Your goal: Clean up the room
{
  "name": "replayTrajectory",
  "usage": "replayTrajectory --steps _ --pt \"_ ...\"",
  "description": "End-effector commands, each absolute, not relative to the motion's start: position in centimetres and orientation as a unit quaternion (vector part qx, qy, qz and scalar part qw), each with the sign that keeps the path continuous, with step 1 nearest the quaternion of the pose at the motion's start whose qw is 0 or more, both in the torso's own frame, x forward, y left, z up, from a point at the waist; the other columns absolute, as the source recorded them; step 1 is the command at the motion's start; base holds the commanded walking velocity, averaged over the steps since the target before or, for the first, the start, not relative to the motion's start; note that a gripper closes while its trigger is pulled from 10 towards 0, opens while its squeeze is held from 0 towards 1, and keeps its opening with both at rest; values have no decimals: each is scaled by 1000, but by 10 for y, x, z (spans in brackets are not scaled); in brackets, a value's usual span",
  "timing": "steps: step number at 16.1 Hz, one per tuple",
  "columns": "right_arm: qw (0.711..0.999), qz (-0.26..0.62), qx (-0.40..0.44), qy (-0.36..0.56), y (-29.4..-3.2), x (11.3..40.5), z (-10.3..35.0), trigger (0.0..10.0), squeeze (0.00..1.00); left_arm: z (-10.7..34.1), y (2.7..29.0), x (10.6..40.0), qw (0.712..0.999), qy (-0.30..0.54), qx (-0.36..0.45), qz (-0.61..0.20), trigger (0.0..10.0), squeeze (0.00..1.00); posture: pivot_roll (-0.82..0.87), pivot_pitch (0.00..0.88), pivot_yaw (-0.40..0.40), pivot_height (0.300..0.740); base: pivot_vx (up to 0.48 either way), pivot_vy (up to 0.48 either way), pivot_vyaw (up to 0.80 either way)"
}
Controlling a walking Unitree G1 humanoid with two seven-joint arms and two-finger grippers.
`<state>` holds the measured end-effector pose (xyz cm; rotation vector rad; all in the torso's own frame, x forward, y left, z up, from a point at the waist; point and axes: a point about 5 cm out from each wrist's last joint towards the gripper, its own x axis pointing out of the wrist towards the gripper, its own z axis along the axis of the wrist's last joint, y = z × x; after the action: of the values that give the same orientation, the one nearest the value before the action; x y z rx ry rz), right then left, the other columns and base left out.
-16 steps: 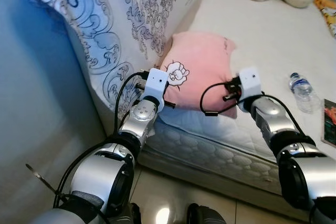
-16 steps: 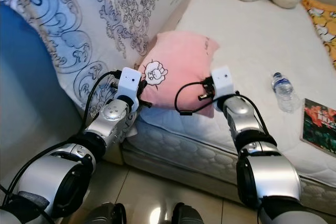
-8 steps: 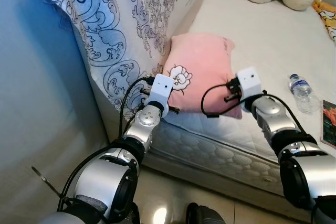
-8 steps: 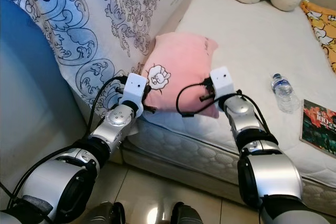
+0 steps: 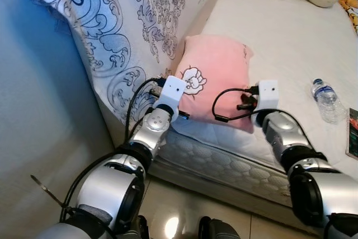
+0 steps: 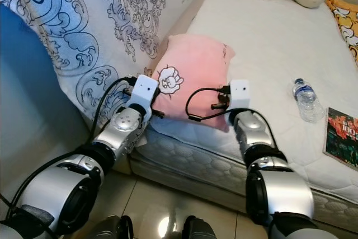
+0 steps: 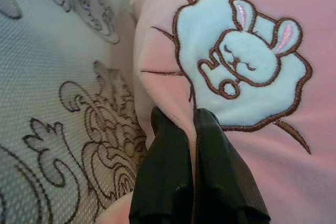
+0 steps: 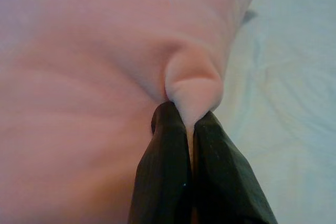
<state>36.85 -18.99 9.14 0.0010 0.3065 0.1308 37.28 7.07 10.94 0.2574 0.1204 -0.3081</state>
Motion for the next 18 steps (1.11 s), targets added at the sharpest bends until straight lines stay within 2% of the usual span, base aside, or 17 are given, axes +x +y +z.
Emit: replayTrajectory --steps 1,6,10,14,17,18 --pt "984 42 22 174 -196 362 80 10000 0 123 76 381 979 44 136 -144 10000 0 -92 113 -83 740 0 0 0" --pt "978 61 59 191 -175 358 69 10000 0 133 85 387 980 39 139 -137 10000 0 -94 109 -85 740 0 0 0" --pt "979 56 15 195 -188 358 71 10000 0 120 71 379 983 67 85 -151 10000 0 -96 108 -89 740 0 0 0" --pt "980 51 -19 193 -201 361 79 10000 0 106 57 370 979 86 70 -168 10000 0 -101 107 -92 740 0 0 0" --pt "979 53 -32 192 -201 362 81 10000 0 105 59 370 980 91 66 -166 10000 0 -99 102 -92 740 0 0 0" --pt "980 53 -32 191 -200 363 82 10000 686 105 60 370 980 91 66 -166 10000 1000 -99 99 -92 740 0 0 0"
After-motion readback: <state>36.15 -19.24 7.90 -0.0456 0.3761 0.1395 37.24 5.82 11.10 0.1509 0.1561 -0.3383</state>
